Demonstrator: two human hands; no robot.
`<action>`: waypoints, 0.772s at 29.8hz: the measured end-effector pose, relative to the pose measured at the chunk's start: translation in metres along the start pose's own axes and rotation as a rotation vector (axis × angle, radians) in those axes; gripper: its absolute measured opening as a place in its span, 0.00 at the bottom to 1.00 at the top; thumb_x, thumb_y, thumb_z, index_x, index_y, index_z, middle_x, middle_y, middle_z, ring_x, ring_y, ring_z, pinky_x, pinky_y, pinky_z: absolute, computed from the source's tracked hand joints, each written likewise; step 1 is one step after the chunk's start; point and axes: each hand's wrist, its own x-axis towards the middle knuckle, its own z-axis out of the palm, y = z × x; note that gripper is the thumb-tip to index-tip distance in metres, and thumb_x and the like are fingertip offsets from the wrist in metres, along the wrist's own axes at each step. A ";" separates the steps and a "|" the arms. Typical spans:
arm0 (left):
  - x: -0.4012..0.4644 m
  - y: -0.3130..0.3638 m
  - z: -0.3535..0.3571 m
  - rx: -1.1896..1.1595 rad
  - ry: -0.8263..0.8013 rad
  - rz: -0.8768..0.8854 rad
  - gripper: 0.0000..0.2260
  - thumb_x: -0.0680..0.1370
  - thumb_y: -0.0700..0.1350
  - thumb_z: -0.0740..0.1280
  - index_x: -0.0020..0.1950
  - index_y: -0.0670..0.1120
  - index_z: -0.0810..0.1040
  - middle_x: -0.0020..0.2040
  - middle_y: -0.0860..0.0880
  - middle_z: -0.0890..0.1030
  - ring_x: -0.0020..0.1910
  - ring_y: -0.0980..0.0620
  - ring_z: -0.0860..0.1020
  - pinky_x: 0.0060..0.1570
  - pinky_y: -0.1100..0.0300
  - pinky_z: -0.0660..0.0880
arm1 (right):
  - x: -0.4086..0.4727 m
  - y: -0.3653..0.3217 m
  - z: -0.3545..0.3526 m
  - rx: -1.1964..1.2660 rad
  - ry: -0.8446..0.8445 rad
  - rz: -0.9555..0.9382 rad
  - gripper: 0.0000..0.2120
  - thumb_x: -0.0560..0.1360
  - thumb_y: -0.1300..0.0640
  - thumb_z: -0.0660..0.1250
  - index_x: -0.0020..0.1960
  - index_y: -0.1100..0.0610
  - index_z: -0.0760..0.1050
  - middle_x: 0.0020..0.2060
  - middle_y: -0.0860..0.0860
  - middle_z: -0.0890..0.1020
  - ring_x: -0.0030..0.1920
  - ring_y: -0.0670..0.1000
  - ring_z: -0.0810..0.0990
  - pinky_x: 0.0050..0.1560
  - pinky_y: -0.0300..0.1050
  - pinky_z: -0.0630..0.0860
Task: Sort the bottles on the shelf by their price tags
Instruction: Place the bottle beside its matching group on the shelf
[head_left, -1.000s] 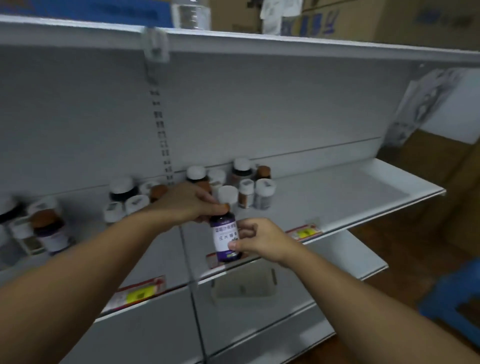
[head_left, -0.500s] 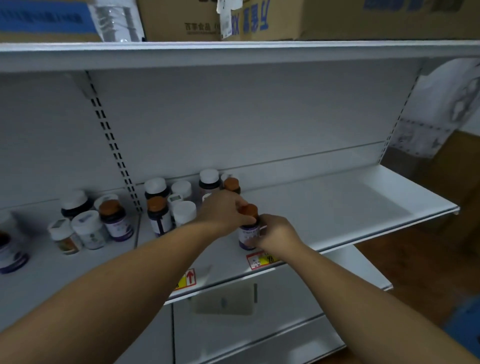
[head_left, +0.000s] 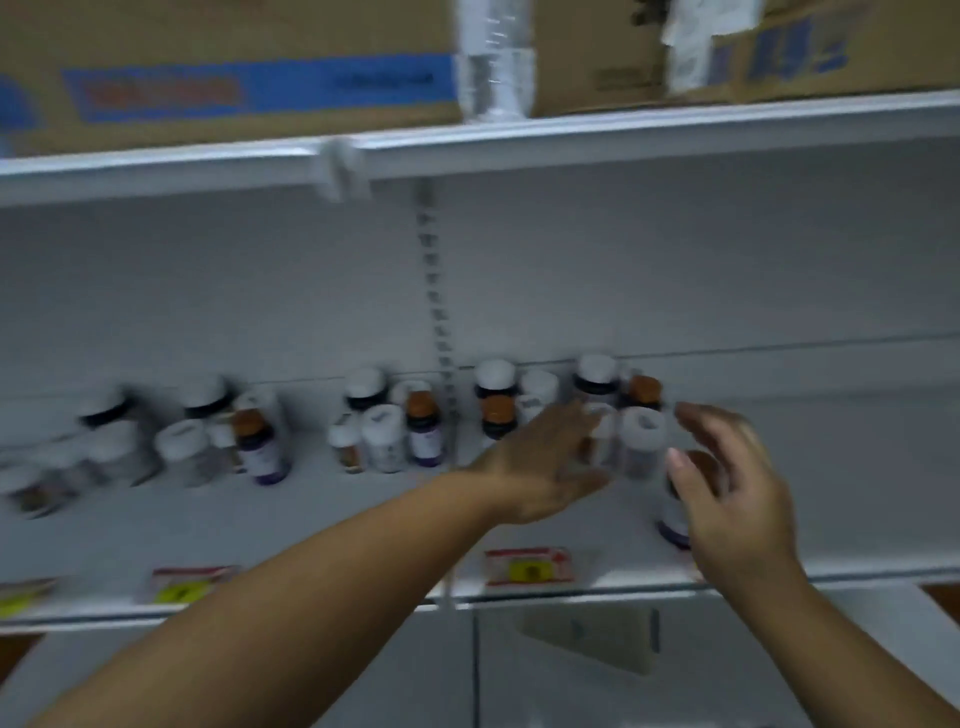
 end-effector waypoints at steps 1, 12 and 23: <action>-0.017 -0.019 -0.014 0.046 0.028 -0.013 0.30 0.77 0.59 0.59 0.75 0.51 0.55 0.78 0.47 0.56 0.75 0.51 0.53 0.71 0.61 0.51 | 0.000 -0.016 0.025 0.013 -0.096 -0.029 0.17 0.72 0.46 0.63 0.59 0.47 0.72 0.53 0.44 0.75 0.54 0.40 0.73 0.52 0.31 0.68; -0.225 -0.272 -0.105 0.044 0.162 -0.482 0.27 0.79 0.56 0.57 0.76 0.52 0.55 0.78 0.48 0.53 0.77 0.49 0.52 0.73 0.53 0.54 | -0.066 -0.119 0.326 -0.261 -1.025 0.075 0.28 0.74 0.42 0.62 0.72 0.45 0.60 0.74 0.43 0.61 0.71 0.47 0.64 0.66 0.36 0.60; -0.329 -0.444 -0.192 -0.184 0.699 -0.731 0.18 0.72 0.44 0.70 0.61 0.44 0.76 0.60 0.45 0.75 0.57 0.49 0.74 0.53 0.64 0.66 | -0.108 -0.200 0.496 -0.166 -1.160 0.085 0.26 0.76 0.47 0.61 0.72 0.46 0.59 0.73 0.43 0.61 0.71 0.45 0.61 0.69 0.35 0.55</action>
